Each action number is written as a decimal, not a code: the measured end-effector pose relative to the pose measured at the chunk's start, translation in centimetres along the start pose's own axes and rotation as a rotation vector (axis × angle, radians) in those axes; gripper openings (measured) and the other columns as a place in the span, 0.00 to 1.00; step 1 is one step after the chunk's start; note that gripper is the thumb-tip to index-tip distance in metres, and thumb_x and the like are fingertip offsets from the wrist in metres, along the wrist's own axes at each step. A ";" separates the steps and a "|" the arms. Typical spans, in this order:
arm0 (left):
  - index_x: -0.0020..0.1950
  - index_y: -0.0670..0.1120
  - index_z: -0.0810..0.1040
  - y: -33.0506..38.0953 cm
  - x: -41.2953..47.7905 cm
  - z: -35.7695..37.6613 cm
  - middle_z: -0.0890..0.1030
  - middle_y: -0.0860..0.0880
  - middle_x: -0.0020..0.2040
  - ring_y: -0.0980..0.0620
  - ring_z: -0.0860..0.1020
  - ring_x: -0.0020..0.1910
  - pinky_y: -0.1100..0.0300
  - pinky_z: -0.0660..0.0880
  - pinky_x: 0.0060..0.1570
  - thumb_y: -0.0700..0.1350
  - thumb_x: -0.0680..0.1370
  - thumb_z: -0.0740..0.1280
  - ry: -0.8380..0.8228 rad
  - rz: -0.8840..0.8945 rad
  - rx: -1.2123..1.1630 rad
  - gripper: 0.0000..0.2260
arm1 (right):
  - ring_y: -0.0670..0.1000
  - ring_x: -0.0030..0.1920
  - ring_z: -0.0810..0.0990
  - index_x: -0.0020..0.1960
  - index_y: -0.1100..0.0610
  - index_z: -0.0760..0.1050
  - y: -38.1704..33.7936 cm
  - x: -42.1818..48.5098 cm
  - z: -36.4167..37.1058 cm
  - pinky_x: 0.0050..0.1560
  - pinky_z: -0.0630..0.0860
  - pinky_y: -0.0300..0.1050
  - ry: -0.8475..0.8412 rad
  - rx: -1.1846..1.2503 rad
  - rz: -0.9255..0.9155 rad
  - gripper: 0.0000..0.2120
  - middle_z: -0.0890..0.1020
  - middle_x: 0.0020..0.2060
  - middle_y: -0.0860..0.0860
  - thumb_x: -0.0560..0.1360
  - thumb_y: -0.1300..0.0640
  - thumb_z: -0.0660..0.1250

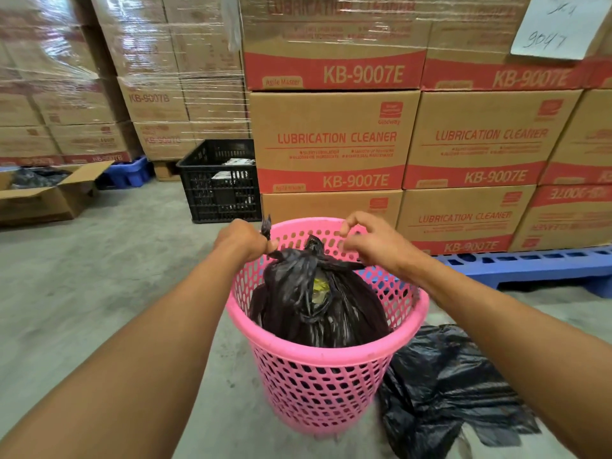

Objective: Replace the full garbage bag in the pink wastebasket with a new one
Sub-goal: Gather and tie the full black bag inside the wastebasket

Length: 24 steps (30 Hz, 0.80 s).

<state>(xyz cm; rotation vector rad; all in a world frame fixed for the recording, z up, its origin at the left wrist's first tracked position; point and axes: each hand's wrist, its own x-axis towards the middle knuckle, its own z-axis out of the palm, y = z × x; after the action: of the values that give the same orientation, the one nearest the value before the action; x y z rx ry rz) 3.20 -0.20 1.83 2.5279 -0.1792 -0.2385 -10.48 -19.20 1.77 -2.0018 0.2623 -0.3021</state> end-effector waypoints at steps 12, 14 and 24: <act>0.56 0.49 0.80 -2.0 -0.3 3.1 0.82 0.48 0.54 0.45 0.73 0.57 0.51 0.63 0.53 0.52 0.76 0.65 0.342 0.319 0.804 0.12 | 0.57 0.51 0.77 0.61 0.55 0.72 0.8 -0.6 0.3 0.57 0.75 0.55 -0.292 -1.355 0.255 0.15 0.78 0.50 0.52 0.75 0.54 0.64; 0.56 0.49 0.80 -2.0 -0.4 3.1 0.82 0.48 0.54 0.45 0.72 0.56 0.51 0.63 0.53 0.52 0.76 0.65 0.350 0.335 0.825 0.12 | 0.57 0.50 0.77 0.61 0.54 0.73 0.9 -0.7 0.4 0.55 0.74 0.54 -0.281 -1.392 0.267 0.15 0.76 0.47 0.51 0.74 0.57 0.62; 0.50 0.49 0.78 -1.0 -1.0 2.0 0.81 0.46 0.49 0.44 0.75 0.53 0.49 0.64 0.54 0.55 0.77 0.61 0.306 0.319 0.800 0.12 | 0.56 0.49 0.75 0.60 0.54 0.72 1.3 -1.1 0.6 0.49 0.69 0.52 -0.279 -1.415 0.233 0.13 0.76 0.48 0.51 0.76 0.57 0.62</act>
<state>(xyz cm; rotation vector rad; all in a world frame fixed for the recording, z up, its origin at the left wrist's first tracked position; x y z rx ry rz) 1.92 -0.28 -0.25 3.2056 -0.6554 0.4348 -11.41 -18.93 0.22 -3.2955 0.6333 0.4747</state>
